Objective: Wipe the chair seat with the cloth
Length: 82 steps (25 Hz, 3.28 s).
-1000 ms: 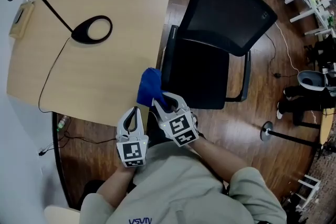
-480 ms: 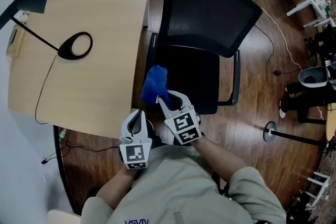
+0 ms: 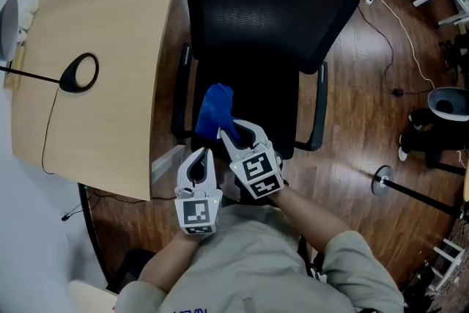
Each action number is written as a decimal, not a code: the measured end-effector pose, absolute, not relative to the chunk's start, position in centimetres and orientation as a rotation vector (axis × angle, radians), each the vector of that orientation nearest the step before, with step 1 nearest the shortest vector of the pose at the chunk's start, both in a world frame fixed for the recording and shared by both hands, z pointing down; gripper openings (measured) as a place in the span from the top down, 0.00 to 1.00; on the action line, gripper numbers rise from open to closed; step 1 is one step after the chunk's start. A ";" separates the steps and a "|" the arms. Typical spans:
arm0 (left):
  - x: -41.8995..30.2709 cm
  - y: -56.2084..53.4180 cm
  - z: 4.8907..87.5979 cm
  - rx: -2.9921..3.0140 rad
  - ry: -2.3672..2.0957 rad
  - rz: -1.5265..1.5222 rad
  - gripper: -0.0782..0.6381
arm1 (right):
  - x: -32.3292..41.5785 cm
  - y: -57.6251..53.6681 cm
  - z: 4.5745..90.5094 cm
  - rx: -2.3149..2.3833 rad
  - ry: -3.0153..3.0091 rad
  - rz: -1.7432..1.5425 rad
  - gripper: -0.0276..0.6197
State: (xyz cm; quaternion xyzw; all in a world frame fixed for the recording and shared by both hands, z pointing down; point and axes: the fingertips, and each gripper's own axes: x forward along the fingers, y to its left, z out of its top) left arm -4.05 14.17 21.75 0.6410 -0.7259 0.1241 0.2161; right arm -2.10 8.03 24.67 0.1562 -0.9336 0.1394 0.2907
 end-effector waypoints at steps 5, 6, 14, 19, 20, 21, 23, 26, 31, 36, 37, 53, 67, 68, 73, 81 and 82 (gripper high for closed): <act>-2.8 10.6 23.5 1.731 -2.059 0.351 0.88 | -0.6 5.3 26.8 0.376 -2.501 0.385 0.83; -2.9 10.1 23.9 1.724 -2.063 0.363 0.88 | -0.6 4.9 27.4 0.373 -2.502 0.390 0.83; -6.1 8.1 29.6 1.650 -2.096 0.401 0.88 | -2.4 2.1 33.4 0.386 -2.470 0.467 0.83; -7.8 6.2 33.5 1.666 -2.073 0.467 0.88 | -4.1 -0.3 36.0 0.418 -2.478 0.484 0.83; -8.0 5.9 34.4 1.660 -2.076 0.462 0.88 | -4.4 -0.7 36.5 0.428 -2.479 0.484 0.83; -8.2 5.6 35.2 1.655 -2.078 0.452 0.88 | -4.7 -1.0 37.1 0.435 -2.477 0.481 0.83; -8.5 5.3 36.6 1.656 -2.075 0.443 0.88 | -5.4 -1.4 38.4 0.439 -2.474 0.473 0.83; -8.6 5.2 38.4 1.659 -2.061 0.449 0.88 | -6.6 -1.9 40.4 0.419 -2.471 0.461 0.83; -9.0 5.6 41.2 1.628 -2.031 0.446 0.88 | -8.7 -2.3 44.5 0.405 -2.423 0.467 0.83; -10.1 5.4 43.4 1.601 -2.024 0.448 0.88 | -11.0 -2.6 47.7 0.370 -2.402 0.474 0.83; -10.4 5.4 43.7 1.597 -2.026 0.443 0.88 | -11.5 -2.7 48.1 0.364 -2.400 0.471 0.83; -13.1 4.2 47.8 1.543 -2.002 0.465 0.88 | -18.8 -4.3 56.1 0.229 -2.335 0.518 0.83; -12.2 3.2 50.3 1.555 -1.948 0.502 0.88 | -16.1 -7.9 59.3 0.348 -2.278 0.571 0.83; -12.0 2.9 50.2 1.563 -1.944 0.504 0.88 | -15.6 -8.3 59.2 0.364 -2.276 0.574 0.83; -10.1 1.1 49.3 1.637 -1.917 0.509 0.88 | -11.9 -10.1 58.7 0.455 -2.256 0.583 0.83; -5.3 -1.7 48.5 1.773 -1.824 0.540 0.88 | -3.4 -13.9 57.4 0.657 -2.197 0.647 0.83; -4.6 -2.1 48.4 1.790 -1.811 0.539 0.88 | -2.2 -14.5 57.3 0.688 -2.188 0.654 0.83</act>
